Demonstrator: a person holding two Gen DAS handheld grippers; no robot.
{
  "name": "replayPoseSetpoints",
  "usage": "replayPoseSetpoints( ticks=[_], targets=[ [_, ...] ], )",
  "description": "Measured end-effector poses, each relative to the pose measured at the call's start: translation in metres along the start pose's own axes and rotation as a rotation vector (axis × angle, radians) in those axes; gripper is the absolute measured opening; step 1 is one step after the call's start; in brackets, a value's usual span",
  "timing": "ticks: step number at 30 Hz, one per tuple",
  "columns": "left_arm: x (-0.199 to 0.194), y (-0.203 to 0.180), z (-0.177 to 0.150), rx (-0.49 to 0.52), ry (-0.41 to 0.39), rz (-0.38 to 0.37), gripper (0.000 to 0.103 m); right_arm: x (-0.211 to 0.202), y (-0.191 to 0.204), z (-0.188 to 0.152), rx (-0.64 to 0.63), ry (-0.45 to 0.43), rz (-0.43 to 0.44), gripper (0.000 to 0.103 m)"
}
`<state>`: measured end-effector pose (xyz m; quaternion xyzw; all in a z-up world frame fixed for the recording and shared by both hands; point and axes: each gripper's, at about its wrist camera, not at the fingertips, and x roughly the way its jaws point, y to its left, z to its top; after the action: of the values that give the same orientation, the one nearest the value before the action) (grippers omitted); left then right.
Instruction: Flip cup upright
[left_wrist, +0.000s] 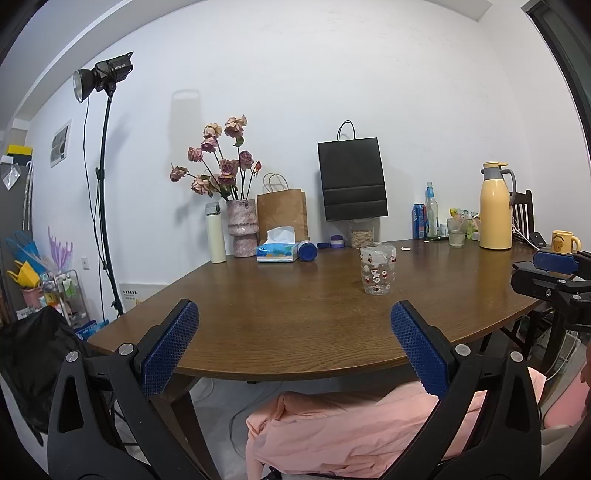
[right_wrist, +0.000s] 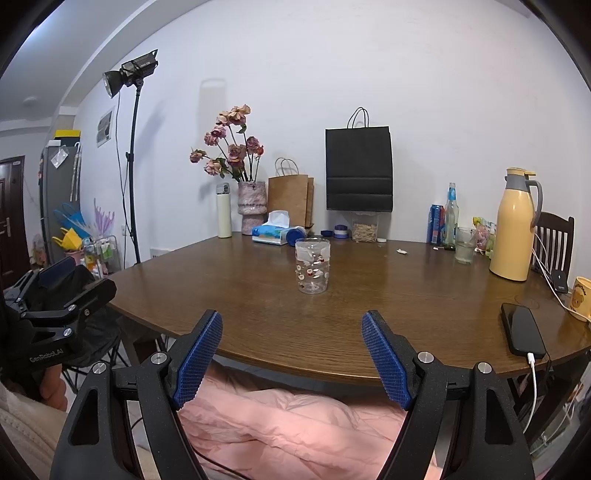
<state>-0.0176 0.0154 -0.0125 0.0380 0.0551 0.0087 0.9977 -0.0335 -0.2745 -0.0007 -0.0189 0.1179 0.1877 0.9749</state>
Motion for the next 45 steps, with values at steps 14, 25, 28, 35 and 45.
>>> replayPoseSetpoints(
  ticks=[14, 25, 28, 35, 45],
  targets=[
    [-0.0001, 0.0009, 0.0003, 0.001, 0.002, -0.003, 0.103, 0.0008, -0.0017, -0.0005, -0.004, 0.004, 0.002, 0.083],
    [0.0005, 0.0019, 0.0003, 0.003, 0.003, -0.008, 0.103, 0.0013, -0.0023, -0.0005, -0.002, 0.005, 0.003, 0.083],
    [0.0004, 0.0013, 0.0003, 0.003, 0.003, -0.007, 0.103, 0.0016, -0.0022, -0.0008, -0.001, 0.007, 0.002, 0.083],
    [0.0030, 0.0021, -0.0006, 0.010, 0.019, -0.025, 0.103, 0.0013, -0.0017, -0.0008, -0.001, 0.007, 0.002, 0.083],
    [0.0027, 0.0051, -0.0025, 0.011, 0.019, -0.025, 0.103, 0.0016, -0.0008, -0.0019, 0.004, 0.012, 0.002, 0.083]
  ],
)
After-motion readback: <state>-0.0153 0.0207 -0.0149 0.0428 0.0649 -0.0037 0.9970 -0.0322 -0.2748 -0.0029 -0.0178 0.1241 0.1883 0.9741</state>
